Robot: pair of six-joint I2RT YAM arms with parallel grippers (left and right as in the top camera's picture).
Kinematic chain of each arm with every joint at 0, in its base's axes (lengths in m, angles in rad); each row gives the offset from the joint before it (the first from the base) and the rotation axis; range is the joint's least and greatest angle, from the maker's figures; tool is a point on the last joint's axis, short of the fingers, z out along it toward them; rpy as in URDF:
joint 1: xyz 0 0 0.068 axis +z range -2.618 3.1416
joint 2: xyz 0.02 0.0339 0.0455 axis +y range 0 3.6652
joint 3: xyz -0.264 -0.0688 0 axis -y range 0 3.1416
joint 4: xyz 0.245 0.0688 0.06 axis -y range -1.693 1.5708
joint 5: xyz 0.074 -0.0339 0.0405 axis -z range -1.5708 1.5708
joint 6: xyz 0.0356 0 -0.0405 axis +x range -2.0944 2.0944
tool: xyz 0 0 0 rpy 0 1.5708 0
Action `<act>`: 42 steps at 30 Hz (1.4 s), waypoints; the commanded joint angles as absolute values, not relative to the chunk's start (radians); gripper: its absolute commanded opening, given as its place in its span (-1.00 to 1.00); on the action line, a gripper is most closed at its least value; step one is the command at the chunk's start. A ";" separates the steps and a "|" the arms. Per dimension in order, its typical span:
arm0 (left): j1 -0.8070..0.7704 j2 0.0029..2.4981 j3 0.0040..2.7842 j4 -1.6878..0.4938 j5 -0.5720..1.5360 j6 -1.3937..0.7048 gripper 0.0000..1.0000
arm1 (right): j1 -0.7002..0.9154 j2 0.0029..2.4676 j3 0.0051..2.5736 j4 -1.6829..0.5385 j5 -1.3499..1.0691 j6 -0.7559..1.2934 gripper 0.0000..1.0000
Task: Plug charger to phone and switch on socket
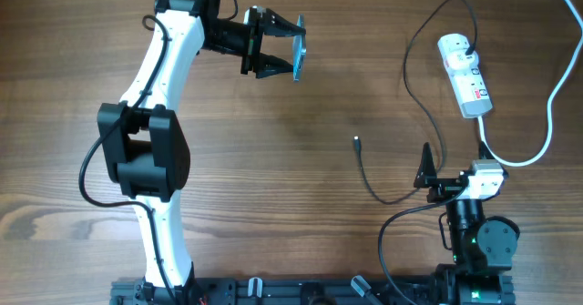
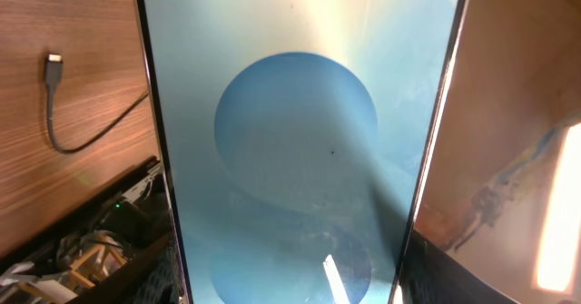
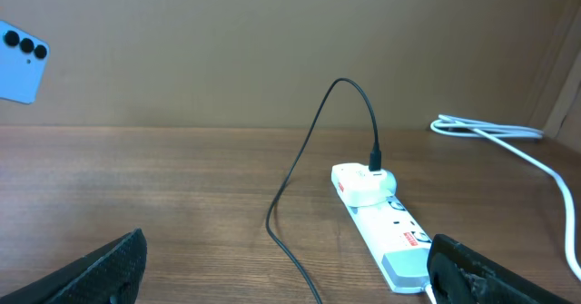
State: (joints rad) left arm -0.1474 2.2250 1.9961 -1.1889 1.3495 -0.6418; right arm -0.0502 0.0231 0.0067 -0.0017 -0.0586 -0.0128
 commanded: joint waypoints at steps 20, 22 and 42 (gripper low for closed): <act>-0.138 2.181 1.997 -1.185 1.446 -0.644 0.27 | -0.018 0.875 1.201 -0.619 -0.747 0.339 0.99; -0.138 2.181 1.997 -1.185 1.445 -0.645 0.27 | 0.056 0.995 1.336 -0.799 -0.642 0.286 0.99; -0.207 2.181 1.997 -1.087 1.308 -0.881 0.29 | 0.712 1.711 1.850 -1.083 0.447 0.774 0.99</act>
